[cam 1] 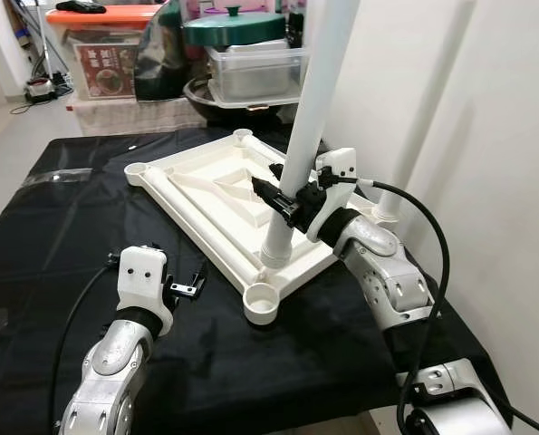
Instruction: Building children table
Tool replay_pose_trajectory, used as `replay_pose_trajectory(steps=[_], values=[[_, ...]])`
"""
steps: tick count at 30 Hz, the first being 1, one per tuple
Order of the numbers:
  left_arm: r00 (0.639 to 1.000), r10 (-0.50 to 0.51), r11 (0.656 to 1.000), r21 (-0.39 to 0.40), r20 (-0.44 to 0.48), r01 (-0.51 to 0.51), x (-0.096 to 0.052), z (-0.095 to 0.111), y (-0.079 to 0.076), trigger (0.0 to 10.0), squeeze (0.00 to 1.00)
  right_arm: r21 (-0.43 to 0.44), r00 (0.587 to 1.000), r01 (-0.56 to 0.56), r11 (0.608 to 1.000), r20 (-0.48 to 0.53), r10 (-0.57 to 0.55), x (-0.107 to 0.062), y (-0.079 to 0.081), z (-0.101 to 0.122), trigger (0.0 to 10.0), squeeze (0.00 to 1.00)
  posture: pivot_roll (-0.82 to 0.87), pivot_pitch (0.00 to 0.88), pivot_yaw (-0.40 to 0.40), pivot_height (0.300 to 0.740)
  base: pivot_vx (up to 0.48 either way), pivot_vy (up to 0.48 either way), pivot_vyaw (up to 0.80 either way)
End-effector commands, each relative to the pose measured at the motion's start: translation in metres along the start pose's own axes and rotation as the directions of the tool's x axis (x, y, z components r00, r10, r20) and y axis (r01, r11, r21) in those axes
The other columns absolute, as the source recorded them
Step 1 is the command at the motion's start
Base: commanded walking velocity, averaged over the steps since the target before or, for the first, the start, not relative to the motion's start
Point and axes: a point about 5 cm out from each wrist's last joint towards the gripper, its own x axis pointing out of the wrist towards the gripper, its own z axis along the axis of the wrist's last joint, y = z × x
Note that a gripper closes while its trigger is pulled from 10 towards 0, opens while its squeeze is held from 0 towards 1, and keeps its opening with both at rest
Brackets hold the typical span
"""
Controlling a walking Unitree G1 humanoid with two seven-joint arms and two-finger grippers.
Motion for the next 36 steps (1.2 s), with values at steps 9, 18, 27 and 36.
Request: replay_pose_trajectory(steps=[9,18,27,36], values=[[1.0,0.01,1.0,-0.02,0.01,-0.01,-0.002,0.0,0.003,10.0,0.0,-0.009,1.0,-0.001,1.0,0.016,0.001,0.002,0.001,0.002,10.0,0.0,0.05,0.0,-0.061,0.74,0.0,0.32,0.0],[1.0,-0.005,1.0,-0.02,0.014,0.005,-0.004,0.0,0.003,10.0,0.0,-0.082,1.0,-0.02,0.996,0.016,0.021,-0.001,-0.003,0.006,10.0,0.0,0.05,0.0,-0.058,0.74,0.0,0.0,0.0],[1.0,-0.015,1.0,-0.023,0.014,0.015,-0.005,-0.001,0.003,10.0,0.0,-0.135,0.976,-0.214,0.967,-0.074,0.206,-0.029,-0.004,0.01,10.0,0.0,0.03,0.0,-0.053,0.74,0.0,0.0,0.0],[1.0,-0.027,0.999,-0.028,0.014,0.027,-0.004,-0.002,0.002,10.0,0.0,-0.128,0.946,-0.315,0.941,-0.121,0.3,-0.045,0.009,-0.001,10.0,0.0,0.03,0.0,-0.042,0.74,0.0,0.0,0.0]])
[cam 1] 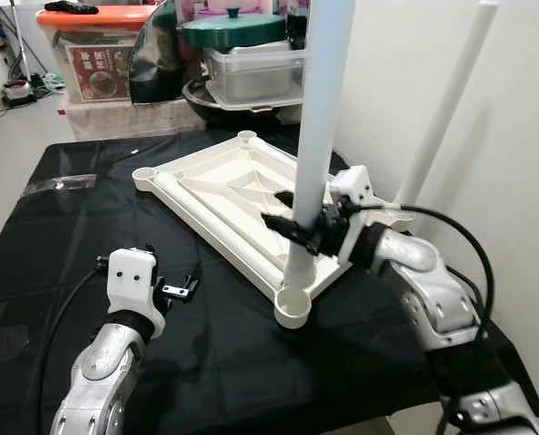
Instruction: Building children table
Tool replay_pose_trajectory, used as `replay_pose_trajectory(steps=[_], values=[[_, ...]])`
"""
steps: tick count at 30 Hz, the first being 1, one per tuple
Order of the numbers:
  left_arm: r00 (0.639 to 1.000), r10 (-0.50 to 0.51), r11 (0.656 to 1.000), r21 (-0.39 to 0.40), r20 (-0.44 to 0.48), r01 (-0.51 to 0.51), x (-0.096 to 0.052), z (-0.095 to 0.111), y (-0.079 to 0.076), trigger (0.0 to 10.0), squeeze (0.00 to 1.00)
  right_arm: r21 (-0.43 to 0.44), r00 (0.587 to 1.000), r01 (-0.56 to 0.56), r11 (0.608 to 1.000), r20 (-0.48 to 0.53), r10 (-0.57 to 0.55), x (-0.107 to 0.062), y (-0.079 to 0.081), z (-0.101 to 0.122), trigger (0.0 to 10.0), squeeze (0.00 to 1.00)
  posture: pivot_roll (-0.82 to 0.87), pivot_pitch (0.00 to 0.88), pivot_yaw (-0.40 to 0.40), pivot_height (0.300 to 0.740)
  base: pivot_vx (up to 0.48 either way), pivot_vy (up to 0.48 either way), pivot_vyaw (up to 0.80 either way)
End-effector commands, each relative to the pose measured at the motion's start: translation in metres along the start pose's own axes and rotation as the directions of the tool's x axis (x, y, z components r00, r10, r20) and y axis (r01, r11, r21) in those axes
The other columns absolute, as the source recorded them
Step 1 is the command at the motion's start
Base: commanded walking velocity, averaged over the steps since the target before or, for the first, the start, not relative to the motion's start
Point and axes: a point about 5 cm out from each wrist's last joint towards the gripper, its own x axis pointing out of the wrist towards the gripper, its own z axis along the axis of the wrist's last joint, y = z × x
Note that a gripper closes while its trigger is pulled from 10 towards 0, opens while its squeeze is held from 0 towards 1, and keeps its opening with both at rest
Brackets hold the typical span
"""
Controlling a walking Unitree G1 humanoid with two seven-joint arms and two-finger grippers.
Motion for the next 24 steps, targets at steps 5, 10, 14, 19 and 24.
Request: replay_pose_trajectory(steps=[5,10,14,19,24], values=[[1.0,-0.009,1.0,-0.009,0.002,0.009,0.0,-0.001,0.001,10.0,0.0,-0.024,0.999,-0.053,0.998,0.01,0.054,0.003,0.01,0.002,10.0,0.0,0.04,0.0,-0.05,0.74,0.0,0.0,0.0],[1.0,-0.001,1.0,-0.011,0.009,0.001,-0.001,0.0,0.001,10.0,0.0,-0.06,0.992,-0.124,0.99,-0.032,0.123,0.0,0.018,-0.004,10.0,0.0,0.04,0.0,-0.056,0.74,0.0,0.0,0.0],[1.0,0.0,1.0,-0.014,0.011,0.0,-0.001,0.0,0.001,10.0,0.0,-0.066,0.984,-0.171,0.983,-0.057,0.167,-0.005,0.021,-0.007,10.0,0.0,0.04,0.0,-0.057,0.74,0.0,0.0,0.0],[1.0,-0.001,1.0,-0.019,0.015,0.001,-0.001,0.0,0.0,10.0,0.0,-0.07,0.977,-0.206,0.976,-0.074,0.201,-0.009,0.025,-0.008,10.0,0.0,0.04,0.0,-0.057,0.74,0.0,0.0,0.0],[1.0,-0.002,1.0,-0.028,0.016,0.003,-0.001,0.001,-0.001,10.0,0.0,-0.041,0.977,-0.204,0.978,-0.074,0.2,-0.006,0.024,-0.012,10.0,0.0,0.04,0.0,-0.063,0.74,0.0,0.0,0.0]])
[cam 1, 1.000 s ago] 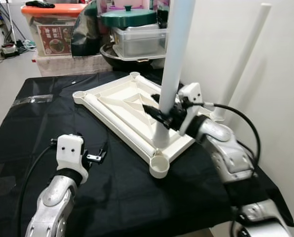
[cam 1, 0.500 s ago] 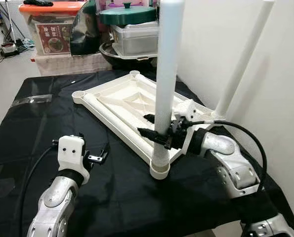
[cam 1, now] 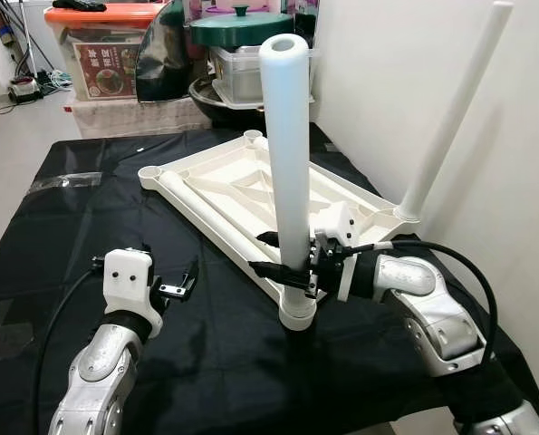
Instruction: Building children table
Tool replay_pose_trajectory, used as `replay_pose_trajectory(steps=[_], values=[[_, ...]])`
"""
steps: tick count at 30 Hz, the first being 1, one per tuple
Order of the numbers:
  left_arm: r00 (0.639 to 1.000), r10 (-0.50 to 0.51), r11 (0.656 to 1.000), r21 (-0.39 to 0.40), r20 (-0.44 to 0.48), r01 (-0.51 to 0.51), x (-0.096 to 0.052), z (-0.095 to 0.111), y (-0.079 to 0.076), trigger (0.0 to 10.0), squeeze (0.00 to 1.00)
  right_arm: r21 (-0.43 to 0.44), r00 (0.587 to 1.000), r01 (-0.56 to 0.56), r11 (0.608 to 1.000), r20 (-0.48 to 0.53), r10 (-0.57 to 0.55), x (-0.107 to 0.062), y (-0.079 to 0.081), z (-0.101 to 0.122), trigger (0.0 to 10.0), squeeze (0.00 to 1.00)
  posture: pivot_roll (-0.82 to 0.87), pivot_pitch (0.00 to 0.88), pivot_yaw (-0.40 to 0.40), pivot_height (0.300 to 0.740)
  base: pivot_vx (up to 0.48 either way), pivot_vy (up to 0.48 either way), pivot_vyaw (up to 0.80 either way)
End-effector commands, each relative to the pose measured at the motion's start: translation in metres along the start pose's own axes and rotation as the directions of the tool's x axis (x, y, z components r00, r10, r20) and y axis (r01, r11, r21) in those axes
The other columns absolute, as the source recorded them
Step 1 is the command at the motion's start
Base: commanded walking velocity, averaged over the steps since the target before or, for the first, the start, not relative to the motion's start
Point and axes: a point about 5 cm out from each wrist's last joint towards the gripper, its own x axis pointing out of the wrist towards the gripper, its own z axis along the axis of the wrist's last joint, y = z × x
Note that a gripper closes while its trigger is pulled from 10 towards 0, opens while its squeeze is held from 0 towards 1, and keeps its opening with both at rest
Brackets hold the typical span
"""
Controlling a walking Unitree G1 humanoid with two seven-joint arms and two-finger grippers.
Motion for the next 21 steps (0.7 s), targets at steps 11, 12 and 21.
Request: replay_pose_trajectory(steps=[11,12,21], values=[[1.0,0.015,0.998,-0.054,0.01,-0.014,-0.001,0.002,-0.001,10.0,0.0,0.384,0.994,0.062,0.921,0.062,-0.093,0.01,-0.001,-0.018,10.0,0.0,0.06,0.0,-0.079,0.74,0.0,0.0,0.0],[1.0,0.015,0.998,-0.054,0.01,-0.014,-0.001,0.002,-0.001,10.0,0.0,0.384,0.994,0.062,0.921,0.062,-0.093,0.01,-0.001,-0.018,10.0,0.0,0.06,0.0,-0.079,0.74,0.0,0.0,0.0],[1.0,0.028,0.998,-0.052,0.01,-0.027,-0.001,0.002,0.001,10.0,0.0,0.258,0.997,0.006,0.966,0.067,-0.024,0.011,0.019,-0.019,10.0,0.0,0.06,0.0,-0.072,0.74,0.0,0.0,0.0]])
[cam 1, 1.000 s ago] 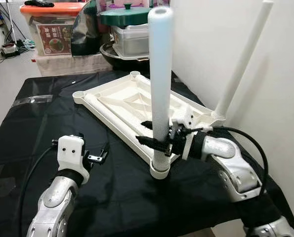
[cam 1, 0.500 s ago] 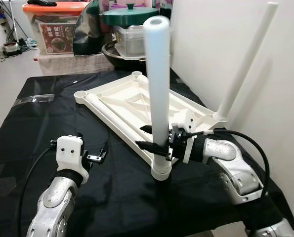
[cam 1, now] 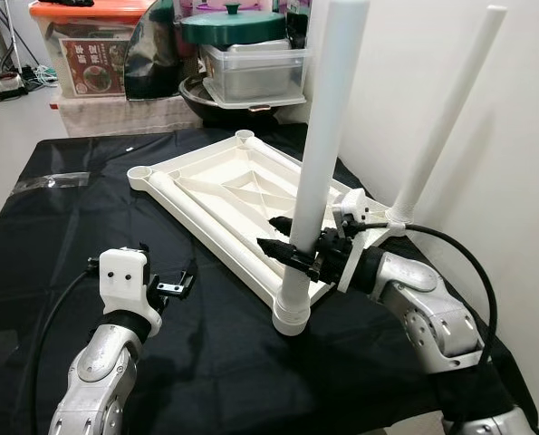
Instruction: Building children table
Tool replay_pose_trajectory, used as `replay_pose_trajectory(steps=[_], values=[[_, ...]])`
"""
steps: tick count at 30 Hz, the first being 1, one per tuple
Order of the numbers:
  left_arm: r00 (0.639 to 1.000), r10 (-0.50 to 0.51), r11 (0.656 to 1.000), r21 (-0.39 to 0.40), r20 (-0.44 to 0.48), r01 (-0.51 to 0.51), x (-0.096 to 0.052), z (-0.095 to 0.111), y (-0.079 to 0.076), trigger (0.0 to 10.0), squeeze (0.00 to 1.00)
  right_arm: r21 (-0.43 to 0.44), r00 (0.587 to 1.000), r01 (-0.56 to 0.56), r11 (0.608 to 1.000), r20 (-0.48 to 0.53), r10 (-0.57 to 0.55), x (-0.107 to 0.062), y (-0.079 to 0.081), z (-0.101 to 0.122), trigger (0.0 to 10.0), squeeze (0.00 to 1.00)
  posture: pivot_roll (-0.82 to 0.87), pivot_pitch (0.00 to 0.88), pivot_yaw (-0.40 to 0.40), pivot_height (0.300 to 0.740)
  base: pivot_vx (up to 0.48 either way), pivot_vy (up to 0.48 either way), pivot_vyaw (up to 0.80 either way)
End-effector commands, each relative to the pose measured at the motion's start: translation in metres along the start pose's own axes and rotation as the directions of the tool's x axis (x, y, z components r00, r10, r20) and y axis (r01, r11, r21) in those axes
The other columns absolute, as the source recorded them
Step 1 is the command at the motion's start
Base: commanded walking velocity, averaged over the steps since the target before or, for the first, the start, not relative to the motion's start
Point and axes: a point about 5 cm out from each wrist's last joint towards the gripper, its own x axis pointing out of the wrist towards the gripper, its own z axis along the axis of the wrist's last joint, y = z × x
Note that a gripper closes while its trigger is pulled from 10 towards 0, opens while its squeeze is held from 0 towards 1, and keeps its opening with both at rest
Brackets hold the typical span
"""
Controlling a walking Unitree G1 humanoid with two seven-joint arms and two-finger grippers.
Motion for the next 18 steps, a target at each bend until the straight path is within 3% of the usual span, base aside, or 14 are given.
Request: replay_pose_trajectory(steps=[1,7,9,11,18], values=[[1.0,0.004,1.0,-0.008,-0.001,-0.004,0.0,0.001,0.0,10.0,0.0,0.071,0.997,-0.068,0.995,-0.024,0.07,0.007,0.013,-0.017,10.0,0.0,0.06,0.0,-0.072,0.74,0.0,0.0,0.0],[1.0,0.004,1.0,-0.009,-0.001,-0.004,0.0,0.001,0.0,10.0,0.0,0.122,0.998,-0.057,0.991,0.026,0.054,0.012,0.014,-0.008,10.0,0.0,0.06,0.0,-0.071,0.74,0.0,0.0,0.0],[1.0,0.007,1.0,-0.01,-0.001,-0.007,0.0,0.001,0.001,10.0,0.0,0.195,0.996,-0.033,0.98,0.091,0.015,0.019,0.011,0.004,10.0,0.0,0.06,0.0,-0.071,0.74,0.0,0.0,0.0],[1.0,0.007,1.0,-0.011,-0.001,-0.007,0.0,0.001,0.001,10.0,0.0,0.213,0.995,-0.027,0.977,0.102,0.006,0.02,0.01,0.005,10.0,0.0,0.06,0.0,-0.071,0.74,0.0,0.0,0.0],[1.0,0.01,1.0,-0.013,-0.001,-0.011,0.0,0.001,0.003,10.0,0.0,0.209,0.994,-0.06,0.976,0.104,0.039,0.018,0.016,0.002,10.0,0.0,0.06,0.0,-0.07,0.74,0.0,0.0,0.0]])
